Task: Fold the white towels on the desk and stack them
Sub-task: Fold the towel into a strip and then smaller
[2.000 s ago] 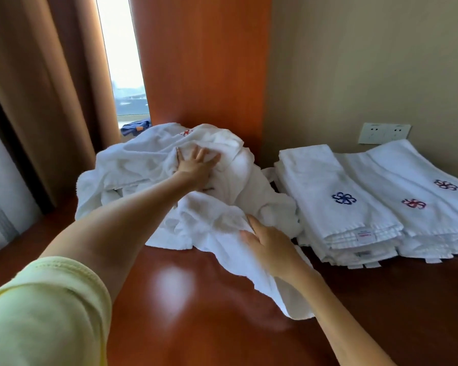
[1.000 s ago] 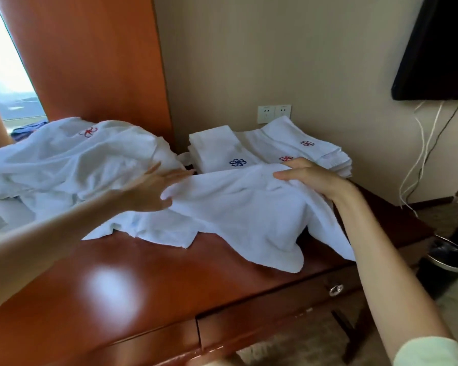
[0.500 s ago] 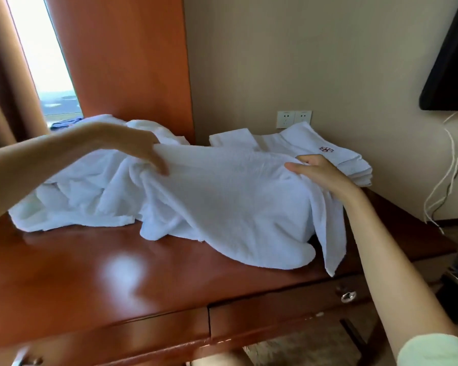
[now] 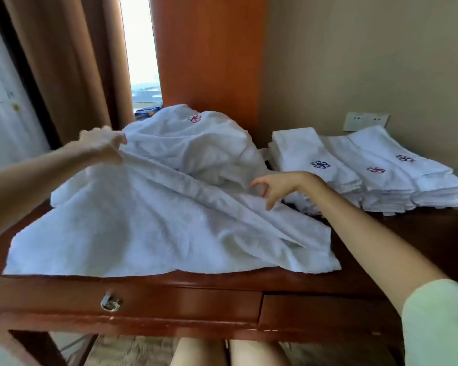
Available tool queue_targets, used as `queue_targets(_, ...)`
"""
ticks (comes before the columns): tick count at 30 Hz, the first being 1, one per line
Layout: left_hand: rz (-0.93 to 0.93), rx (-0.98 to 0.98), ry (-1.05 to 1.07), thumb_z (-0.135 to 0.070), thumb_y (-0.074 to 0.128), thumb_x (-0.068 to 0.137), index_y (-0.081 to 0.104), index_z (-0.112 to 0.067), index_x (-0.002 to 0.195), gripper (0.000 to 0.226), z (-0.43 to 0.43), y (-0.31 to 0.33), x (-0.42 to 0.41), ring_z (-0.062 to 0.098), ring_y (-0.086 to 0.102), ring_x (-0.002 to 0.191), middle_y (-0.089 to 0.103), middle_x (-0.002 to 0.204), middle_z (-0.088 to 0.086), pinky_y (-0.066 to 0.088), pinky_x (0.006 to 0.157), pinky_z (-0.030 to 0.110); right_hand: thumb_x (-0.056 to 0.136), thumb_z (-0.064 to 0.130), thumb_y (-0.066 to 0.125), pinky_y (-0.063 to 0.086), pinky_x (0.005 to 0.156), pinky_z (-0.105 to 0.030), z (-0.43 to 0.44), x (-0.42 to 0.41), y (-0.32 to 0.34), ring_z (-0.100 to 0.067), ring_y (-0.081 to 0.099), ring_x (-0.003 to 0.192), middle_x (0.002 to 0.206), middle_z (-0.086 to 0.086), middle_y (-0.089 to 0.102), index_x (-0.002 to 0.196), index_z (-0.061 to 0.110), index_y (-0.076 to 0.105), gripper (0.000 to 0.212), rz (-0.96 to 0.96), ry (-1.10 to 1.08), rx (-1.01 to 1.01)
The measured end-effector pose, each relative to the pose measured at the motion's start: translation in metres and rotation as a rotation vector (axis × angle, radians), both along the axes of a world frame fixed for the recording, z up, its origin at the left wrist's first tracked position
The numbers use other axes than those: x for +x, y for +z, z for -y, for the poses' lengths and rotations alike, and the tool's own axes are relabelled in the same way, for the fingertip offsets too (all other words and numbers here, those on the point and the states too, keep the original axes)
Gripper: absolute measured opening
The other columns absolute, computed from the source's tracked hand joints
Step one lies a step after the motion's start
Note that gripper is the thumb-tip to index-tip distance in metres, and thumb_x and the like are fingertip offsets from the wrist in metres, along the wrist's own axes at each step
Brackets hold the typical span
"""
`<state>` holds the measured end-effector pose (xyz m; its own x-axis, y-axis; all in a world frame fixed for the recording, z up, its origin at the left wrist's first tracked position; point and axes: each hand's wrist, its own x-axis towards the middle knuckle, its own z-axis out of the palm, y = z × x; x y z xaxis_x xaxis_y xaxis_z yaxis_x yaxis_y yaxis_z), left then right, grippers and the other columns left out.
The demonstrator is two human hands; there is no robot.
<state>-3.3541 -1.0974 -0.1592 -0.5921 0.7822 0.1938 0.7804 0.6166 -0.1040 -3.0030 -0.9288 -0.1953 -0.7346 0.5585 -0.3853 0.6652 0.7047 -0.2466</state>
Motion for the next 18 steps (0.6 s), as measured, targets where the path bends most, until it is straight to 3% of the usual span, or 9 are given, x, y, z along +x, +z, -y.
queue_targets(2, -0.024, 0.037, -0.076, -0.018, 0.064, 0.084, 0.05, -0.022, 0.136, 0.054, 0.0, -0.032, 0.022, 0.033, 0.043, 0.125, 0.046, 0.132, 0.014, 0.042, 0.093, 0.039, 0.084, 0.025, 0.074, 0.045, 0.088, -0.028, -0.002, -0.007, -0.028, -0.019, 0.052, 0.112, 0.134, -0.001, 0.048, 0.147, 0.021, 0.037, 0.072, -0.012, -0.039, 0.12)
queue_targets(4, 0.012, 0.103, -0.307, -0.015, 0.063, 0.085, 0.049, -0.016, 0.137, 0.054, -0.004, -0.079, 0.062, 0.033, 0.043, 0.125, 0.045, 0.134, 0.015, 0.041, 0.097, 0.04, 0.084, 0.042, 0.072, 0.044, 0.091, -0.026, -0.001, -0.004, -0.047, -0.019, 0.053, 0.115, 0.137, -0.002, 0.05, 0.143, 0.021, 0.042, 0.07, -0.083, -0.056, 0.119)
queue_targets(8, 0.11, 0.286, -0.828, -0.039, 0.051, 0.094, 0.06, -0.019, 0.118, 0.032, -0.003, -0.118, 0.14, 0.019, 0.06, 0.1, 0.059, 0.11, 0.002, 0.05, 0.072, 0.031, 0.075, 0.061, 0.071, 0.037, 0.104, -0.027, 0.006, 0.026, -0.061, -0.017, 0.042, 0.132, 0.149, 0.003, 0.037, 0.151, 0.027, 0.025, 0.095, -0.033, -0.013, -0.012)
queue_targets(10, 0.205, 0.205, -1.026, -0.055, 0.04, 0.093, 0.058, -0.023, 0.119, 0.044, 0.0, -0.123, 0.175, 0.011, 0.059, 0.096, 0.058, 0.112, -0.006, 0.05, 0.072, 0.027, 0.077, 0.055, 0.074, 0.033, 0.1, -0.022, 0.007, 0.044, -0.063, -0.011, 0.039, 0.129, 0.142, 0.01, 0.039, 0.151, 0.03, 0.027, 0.091, -0.047, -0.005, -0.028)
queue_targets(12, 0.212, 0.025, -1.142, -0.064, 0.04, 0.091, 0.052, -0.027, 0.128, 0.054, -0.002, -0.129, 0.201, 0.009, 0.054, 0.104, 0.053, 0.123, -0.008, 0.046, 0.085, 0.027, 0.082, 0.042, 0.074, 0.037, 0.093, -0.018, 0.004, 0.059, -0.063, -0.009, 0.045, 0.121, 0.131, 0.013, 0.045, 0.145, 0.028, 0.038, 0.074, -0.108, -0.028, -0.056)
queue_targets(13, 0.194, -0.038, -1.155, -0.063, 0.044, 0.09, 0.052, -0.028, 0.129, 0.053, -0.005, -0.132, 0.209, 0.009, 0.052, 0.106, 0.051, 0.126, -0.008, 0.043, 0.089, 0.026, 0.086, 0.035, 0.072, 0.041, 0.089, -0.016, 0.003, 0.064, -0.063, -0.011, 0.049, 0.119, 0.129, 0.012, 0.05, 0.141, 0.025, 0.044, 0.063, -0.137, -0.051, -0.074)
queue_targets(15, 0.229, -0.041, -1.156, -0.04, 0.059, 0.089, 0.058, -0.022, 0.12, 0.036, -0.009, -0.134, 0.219, 0.015, 0.052, 0.104, 0.051, 0.122, -0.004, 0.042, 0.09, 0.028, 0.093, 0.026, 0.064, 0.045, 0.083, -0.01, 0.0, 0.072, -0.065, -0.014, 0.056, 0.117, 0.127, 0.006, 0.058, 0.132, 0.018, 0.053, 0.041, -0.203, -0.106, -0.163)
queue_targets(18, 0.32, 0.053, -1.215, -0.012, 0.062, 0.077, 0.063, -0.011, 0.101, 0.025, -0.008, -0.13, 0.219, 0.019, 0.054, 0.094, 0.056, 0.107, 0.0, 0.045, 0.08, 0.031, 0.099, 0.025, 0.054, 0.046, 0.098, -0.024, -0.004, 0.084, -0.067, -0.017, 0.061, 0.116, 0.127, -0.004, 0.064, 0.127, 0.013, 0.06, 0.032, -0.333, -0.223, -0.413)
